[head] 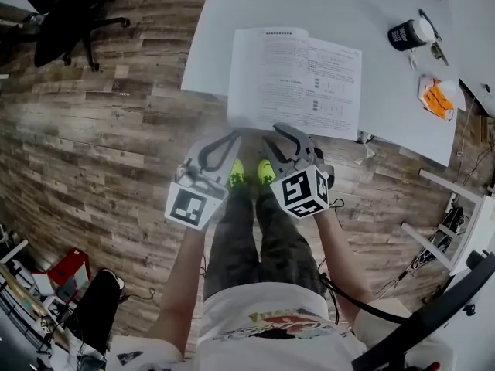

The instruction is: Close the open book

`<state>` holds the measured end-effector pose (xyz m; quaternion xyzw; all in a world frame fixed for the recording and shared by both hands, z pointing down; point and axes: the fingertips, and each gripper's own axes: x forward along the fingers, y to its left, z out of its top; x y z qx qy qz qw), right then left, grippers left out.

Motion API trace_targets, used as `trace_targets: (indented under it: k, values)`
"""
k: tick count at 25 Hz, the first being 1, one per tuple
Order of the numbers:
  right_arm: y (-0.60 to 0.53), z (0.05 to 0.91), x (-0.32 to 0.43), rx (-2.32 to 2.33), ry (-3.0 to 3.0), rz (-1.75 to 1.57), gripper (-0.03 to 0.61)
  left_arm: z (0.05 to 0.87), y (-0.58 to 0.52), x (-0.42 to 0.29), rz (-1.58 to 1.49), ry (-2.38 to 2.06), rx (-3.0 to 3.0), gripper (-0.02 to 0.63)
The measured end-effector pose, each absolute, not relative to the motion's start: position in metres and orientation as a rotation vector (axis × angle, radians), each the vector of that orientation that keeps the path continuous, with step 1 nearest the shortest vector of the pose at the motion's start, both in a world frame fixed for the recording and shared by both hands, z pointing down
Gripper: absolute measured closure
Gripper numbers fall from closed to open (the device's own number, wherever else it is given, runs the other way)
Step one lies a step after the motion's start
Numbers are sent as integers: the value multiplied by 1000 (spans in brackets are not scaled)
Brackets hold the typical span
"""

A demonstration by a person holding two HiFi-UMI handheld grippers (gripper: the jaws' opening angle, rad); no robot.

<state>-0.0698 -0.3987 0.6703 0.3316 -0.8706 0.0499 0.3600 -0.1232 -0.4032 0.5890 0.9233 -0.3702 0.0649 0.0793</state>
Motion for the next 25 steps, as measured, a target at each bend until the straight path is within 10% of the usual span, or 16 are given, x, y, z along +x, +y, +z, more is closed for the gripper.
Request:
trace_targets:
  k: [25]
  values:
    - [-419,746,-71,872,-1766,-287,448,627,-408,-148,161,-1089,2670,600]
